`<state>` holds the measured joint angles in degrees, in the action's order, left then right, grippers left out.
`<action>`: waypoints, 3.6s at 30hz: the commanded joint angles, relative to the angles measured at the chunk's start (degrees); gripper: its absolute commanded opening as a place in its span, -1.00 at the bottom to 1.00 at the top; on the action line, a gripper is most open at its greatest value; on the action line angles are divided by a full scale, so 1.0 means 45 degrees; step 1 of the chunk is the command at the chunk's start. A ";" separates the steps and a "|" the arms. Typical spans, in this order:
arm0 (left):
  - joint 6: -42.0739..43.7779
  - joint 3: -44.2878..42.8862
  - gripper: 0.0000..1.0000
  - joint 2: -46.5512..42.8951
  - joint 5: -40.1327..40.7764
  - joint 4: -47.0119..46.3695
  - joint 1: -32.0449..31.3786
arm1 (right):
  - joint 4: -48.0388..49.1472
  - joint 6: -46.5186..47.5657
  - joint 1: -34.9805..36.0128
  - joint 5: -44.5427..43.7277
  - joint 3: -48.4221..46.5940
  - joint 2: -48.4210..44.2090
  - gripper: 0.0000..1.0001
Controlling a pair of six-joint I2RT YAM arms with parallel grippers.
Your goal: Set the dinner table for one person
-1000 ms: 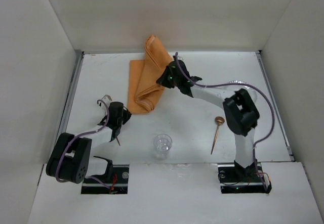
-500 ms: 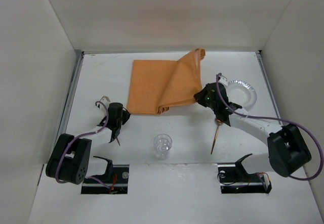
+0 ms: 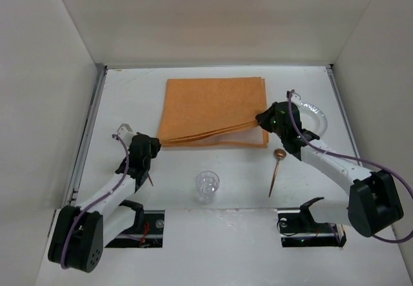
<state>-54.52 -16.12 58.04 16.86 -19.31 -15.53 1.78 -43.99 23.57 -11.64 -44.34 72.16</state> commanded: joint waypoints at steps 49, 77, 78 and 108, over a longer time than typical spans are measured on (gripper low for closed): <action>0.0612 -0.1400 -0.19 0.4426 0.1819 -0.1861 -0.1617 | 0.2572 -0.2041 0.1452 0.1082 0.0966 0.5037 -0.90; 0.1002 -0.1632 -0.12 0.2708 0.1409 -0.2232 -0.0932 | 0.1185 0.0906 0.2366 0.1277 -0.0573 0.2556 -0.77; 0.1041 -0.1633 -0.12 0.2669 0.1448 -0.2252 -0.1069 | 0.1360 0.1043 0.2543 0.1278 -0.0944 0.2829 -0.78; 0.1197 -0.1340 -0.09 0.2494 0.1292 -0.3052 -0.2398 | 0.0895 -0.1103 0.0831 -0.0046 0.1119 -0.1400 0.13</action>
<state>-50.72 -22.31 71.55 22.26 -30.30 -25.69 7.46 -48.49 32.32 -5.13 -42.15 72.40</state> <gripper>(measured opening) 0.449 0.554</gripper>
